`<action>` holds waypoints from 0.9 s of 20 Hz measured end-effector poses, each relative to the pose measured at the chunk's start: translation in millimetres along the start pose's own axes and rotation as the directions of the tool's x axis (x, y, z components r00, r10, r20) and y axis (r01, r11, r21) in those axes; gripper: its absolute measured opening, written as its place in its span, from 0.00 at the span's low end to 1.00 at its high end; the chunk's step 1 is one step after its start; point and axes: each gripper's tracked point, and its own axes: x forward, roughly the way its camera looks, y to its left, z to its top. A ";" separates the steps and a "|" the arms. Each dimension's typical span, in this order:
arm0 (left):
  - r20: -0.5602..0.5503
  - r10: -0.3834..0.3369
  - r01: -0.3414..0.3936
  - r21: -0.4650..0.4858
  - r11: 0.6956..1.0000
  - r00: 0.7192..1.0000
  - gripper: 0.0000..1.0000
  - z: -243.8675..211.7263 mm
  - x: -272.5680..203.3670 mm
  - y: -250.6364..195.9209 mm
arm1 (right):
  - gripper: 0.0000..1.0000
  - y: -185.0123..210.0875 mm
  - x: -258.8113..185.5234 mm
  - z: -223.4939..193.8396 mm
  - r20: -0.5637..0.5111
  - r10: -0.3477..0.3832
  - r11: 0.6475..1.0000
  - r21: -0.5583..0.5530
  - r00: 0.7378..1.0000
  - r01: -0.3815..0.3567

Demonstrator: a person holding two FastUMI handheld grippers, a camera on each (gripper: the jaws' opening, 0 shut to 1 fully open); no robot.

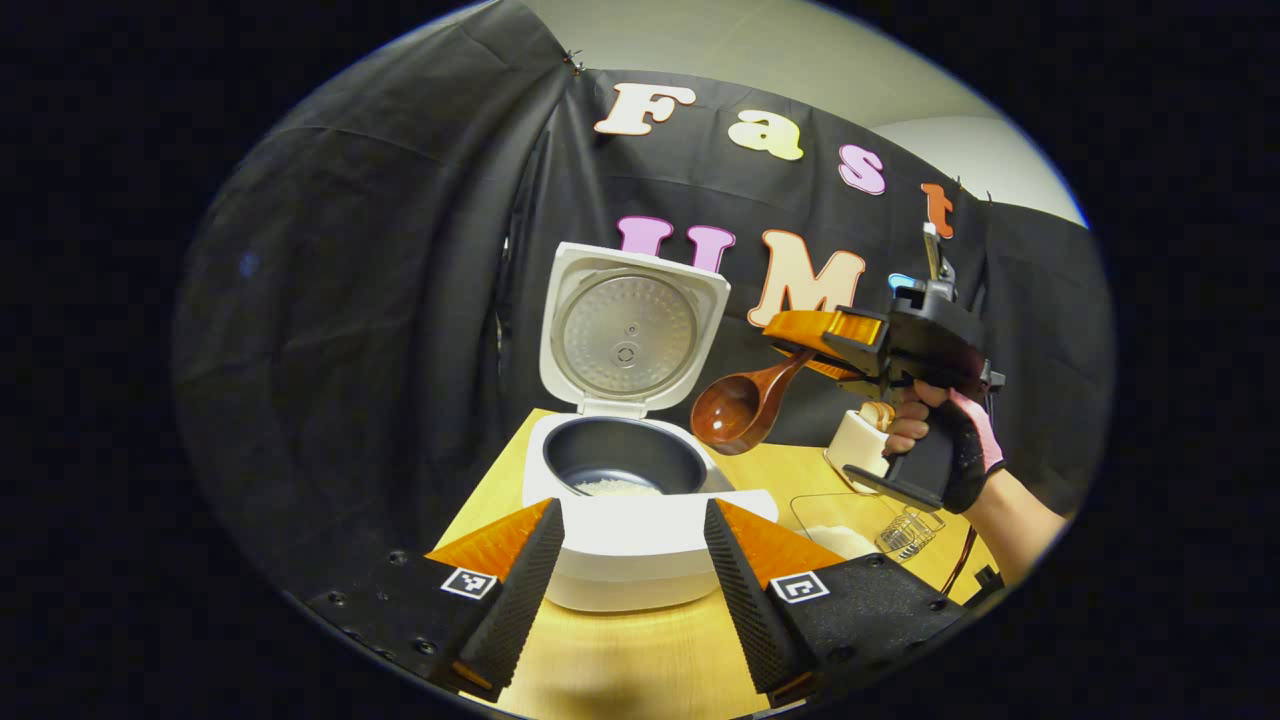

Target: Close the left gripper, press the button to open the rice cooker; take a wooden spoon from the chopstick holder with the right hand, scoop a spoonful of rice and pour it into the rice cooker, then put the wooden spoon back into the chopstick holder.

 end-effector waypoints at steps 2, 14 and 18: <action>0.001 -0.016 0.016 0.004 1.000 1.000 0.84 1.6 9.1 -13.4 | 0.17 -24.9 -21.7 25.3 0.037 -0.013 0.997 0.081 0.999 0.010; 0.000 -0.064 0.064 -0.002 0.998 0.998 0.84 6.3 42.9 -89.1 | 0.17 -223.0 -183.4 147.4 0.171 -0.291 0.957 0.072 0.941 0.283; 0.002 -0.036 0.036 0.017 0.999 0.999 0.83 4.5 45.8 -101.4 | 0.17 -276.9 -214.8 148.6 0.150 -0.362 0.931 0.011 0.920 0.365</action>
